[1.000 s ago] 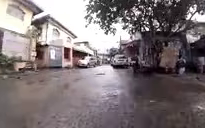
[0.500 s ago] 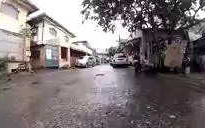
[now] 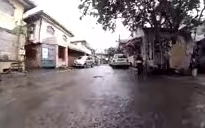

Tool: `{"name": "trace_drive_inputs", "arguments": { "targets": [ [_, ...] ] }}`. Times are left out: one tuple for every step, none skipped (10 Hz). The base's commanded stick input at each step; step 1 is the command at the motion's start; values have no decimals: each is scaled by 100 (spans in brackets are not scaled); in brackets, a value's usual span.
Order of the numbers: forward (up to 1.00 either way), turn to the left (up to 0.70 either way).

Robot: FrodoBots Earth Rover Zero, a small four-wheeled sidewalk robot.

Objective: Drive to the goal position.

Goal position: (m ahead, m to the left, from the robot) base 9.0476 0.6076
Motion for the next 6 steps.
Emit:
{"name": "trace_drive_inputs", "arguments": {
  "targets": [
    [100, 11],
    [100, 26],
    [100, 12],
    [100, 27],
    [100, 27],
    [100, 21]
  ]
}}
